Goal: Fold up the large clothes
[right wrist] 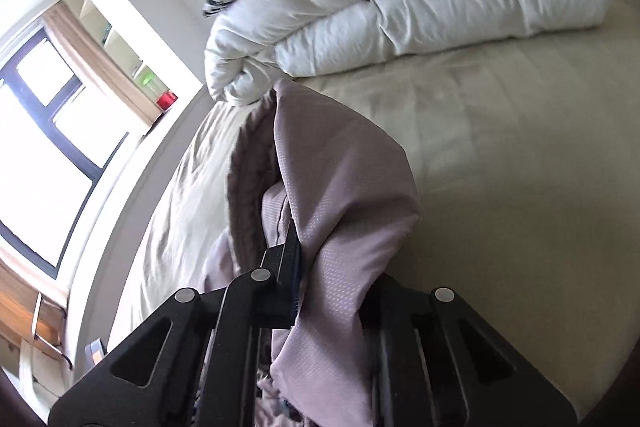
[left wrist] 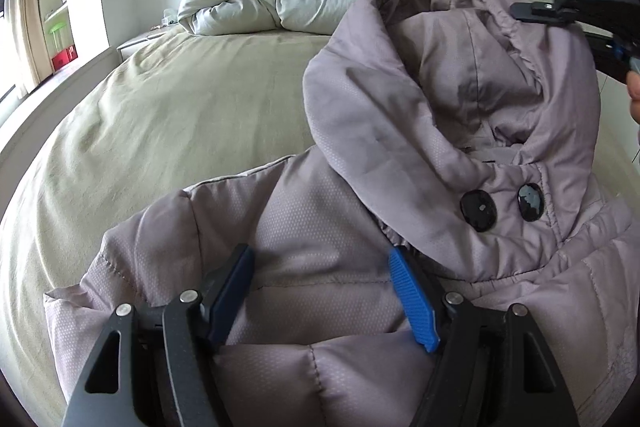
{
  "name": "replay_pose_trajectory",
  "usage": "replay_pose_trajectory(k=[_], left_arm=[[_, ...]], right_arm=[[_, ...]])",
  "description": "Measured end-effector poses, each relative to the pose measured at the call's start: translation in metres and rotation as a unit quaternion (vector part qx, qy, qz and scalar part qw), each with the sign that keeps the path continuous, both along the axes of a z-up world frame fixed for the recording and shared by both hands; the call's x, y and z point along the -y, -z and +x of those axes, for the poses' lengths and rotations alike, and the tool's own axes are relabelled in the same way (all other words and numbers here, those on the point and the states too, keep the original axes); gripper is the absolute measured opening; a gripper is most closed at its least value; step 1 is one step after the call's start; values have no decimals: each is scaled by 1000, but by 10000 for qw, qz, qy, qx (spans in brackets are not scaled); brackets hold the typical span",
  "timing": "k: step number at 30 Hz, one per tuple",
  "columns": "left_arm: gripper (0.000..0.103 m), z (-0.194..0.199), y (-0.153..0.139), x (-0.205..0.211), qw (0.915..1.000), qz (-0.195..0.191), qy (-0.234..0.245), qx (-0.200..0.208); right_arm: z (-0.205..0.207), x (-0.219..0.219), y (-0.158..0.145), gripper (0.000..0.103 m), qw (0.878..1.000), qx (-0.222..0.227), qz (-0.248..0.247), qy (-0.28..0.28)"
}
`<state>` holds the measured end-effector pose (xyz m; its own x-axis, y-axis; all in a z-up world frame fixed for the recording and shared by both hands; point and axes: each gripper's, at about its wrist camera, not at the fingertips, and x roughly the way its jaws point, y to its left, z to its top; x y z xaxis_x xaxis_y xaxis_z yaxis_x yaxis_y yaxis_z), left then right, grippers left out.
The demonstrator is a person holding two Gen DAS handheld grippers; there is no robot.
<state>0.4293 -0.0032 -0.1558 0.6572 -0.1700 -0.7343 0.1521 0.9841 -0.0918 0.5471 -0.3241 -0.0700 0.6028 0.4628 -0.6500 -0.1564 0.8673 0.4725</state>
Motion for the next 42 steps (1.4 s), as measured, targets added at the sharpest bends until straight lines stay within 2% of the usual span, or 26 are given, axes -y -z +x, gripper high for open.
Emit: replay_pose_trajectory(k=[2,4,8,12,15,16,18,19,20,21,23,25,26,27,28,29,31,32,33,35,37,39,42], left_arm=[[73,-10,-9,-18,9971,-746,-99,-76],[73,-30,-21,-40,9892,-1436,-282,-40],[74,-76,-43,-77,9750,-2173,-470,27],[79,-112,-68,-110,9645,-2549,-662,180],[83,-126,-93,-132,9534,-2900,-765,342],[89,-132,-102,-138,9510,-2961,-790,421],[95,-137,-118,-143,9505,-2953,-825,512],[95,-139,-123,-143,9508,-2940,-824,519],[95,-140,-127,-142,9516,-2919,-821,504],[95,-143,-129,-141,9537,-2865,-786,466],[96,-143,-129,-132,9619,-2615,-723,343],[96,-139,-122,-124,9688,-2366,-713,196],[96,-137,-117,-119,9713,-2267,-714,92],[96,-133,-112,-113,9741,-2152,-697,5],[96,-130,-109,-107,9764,-2052,-671,-67],[96,-128,-106,-102,9774,-2006,-653,-110],[96,-122,-105,-96,9764,-2050,-658,-151],[96,-120,-108,-95,9758,-2078,-676,-120],[96,-117,-111,-94,9760,-2060,-706,-84],[100,-106,-117,-91,9784,-1928,-741,-91],[100,-93,-122,-88,9813,-1754,-783,-127],[100,-79,-127,-85,9820,-1711,-782,-150],[100,-65,-133,-68,9861,-1575,-507,-138]], right_arm=[[-30,-16,-30,10,9979,430,-363,-333],[-62,-31,-57,9,9919,786,-687,-719],[-142,-62,-93,9,9615,1465,-1666,-1619],[-219,-74,-97,8,9331,1728,-2410,-2036],[-266,-87,-77,8,8976,1795,-3323,-2273],[-279,-90,-69,8,8873,1796,-3534,-2357],[-297,-92,-50,8,8678,1775,-3963,-2416],[-307,-89,-42,8,8624,1789,-4121,-2333],[-309,-83,-36,8,8628,1771,-4199,-2187],[-316,-73,-32,8,8728,1690,-4127,-1981],[-322,-45,-26,8,9097,1307,-3659,-1465],[-320,-8,-25,9,9535,802,-2799,-781],[-322,10,-24,9,9741,530,-2135,-521],[-329,26,-22,10,9896,322,-1355,-365],[-334,38,-21,11,9981,169,-547,-248],[-337,46,-19,21,9998,52,114,-174],[-336,51,-13,61,9927,-203,1186,-88],[-335,51,-10,94,9865,-240,1617,5],[-334,50,-7,100,9801,-205,1971,145],[-324,41,9,100,9699,-399,2384,295],[-305,18,31,98,9576,-969,2693,318],[-290,5,51,89,9440,-1380,2975,362],[-267,-15,69,80,9374,-1554,3105,265]])
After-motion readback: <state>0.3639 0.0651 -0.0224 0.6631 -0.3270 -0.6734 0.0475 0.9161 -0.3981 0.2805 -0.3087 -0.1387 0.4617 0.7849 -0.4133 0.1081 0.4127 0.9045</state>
